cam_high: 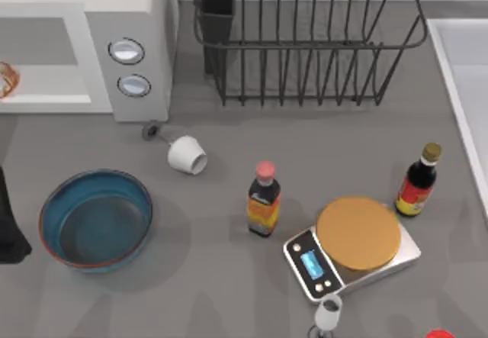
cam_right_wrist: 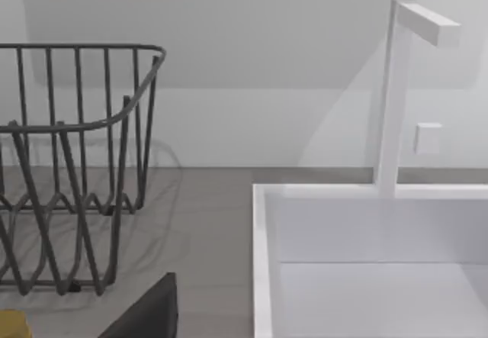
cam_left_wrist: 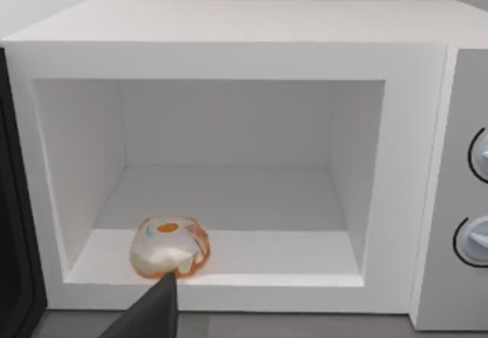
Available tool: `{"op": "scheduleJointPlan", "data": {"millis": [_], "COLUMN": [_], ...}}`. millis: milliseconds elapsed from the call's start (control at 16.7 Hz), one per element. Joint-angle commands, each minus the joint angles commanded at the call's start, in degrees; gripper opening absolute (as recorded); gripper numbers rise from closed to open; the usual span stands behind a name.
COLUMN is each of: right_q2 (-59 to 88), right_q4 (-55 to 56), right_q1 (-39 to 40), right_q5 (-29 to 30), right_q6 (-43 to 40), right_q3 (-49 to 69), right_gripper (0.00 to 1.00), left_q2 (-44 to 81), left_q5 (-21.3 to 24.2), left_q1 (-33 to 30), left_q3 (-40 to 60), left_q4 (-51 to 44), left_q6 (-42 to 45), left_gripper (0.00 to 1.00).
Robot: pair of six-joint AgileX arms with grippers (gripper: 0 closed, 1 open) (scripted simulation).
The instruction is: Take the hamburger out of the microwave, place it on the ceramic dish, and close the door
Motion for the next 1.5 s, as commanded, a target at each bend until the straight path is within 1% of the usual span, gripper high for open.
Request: {"op": "scheduleJointPlan", "data": {"millis": [240,480,720,1260,1500], "right_q2": [0.00,0.00,0.00,0.00,0.00], "right_q4": [0.00,0.00,0.00,0.00,0.00], "right_q1": [0.00,0.00,0.00,0.00,0.00], "right_q5": [0.00,0.00,0.00,0.00,0.00], "right_q6": [0.00,0.00,0.00,0.00,0.00], "right_q3": [0.00,0.00,0.00,0.00,0.00], "right_gripper": [1.00,1.00,1.00,1.00,1.00], "left_q2": [7.66,23.11,43.89,97.04,117.80], "left_q5": [0.84,2.52,4.77,10.54,12.77], "left_q1": [0.77,2.29,4.33,9.50,11.47], "left_q3": [3.00,9.05,17.16,37.90,46.01], "left_q4": [3.57,10.74,20.36,44.88,54.43], "left_q6": [0.33,1.00,1.89,4.14,5.01], "left_gripper": [1.00,1.00,1.00,1.00,1.00]}}
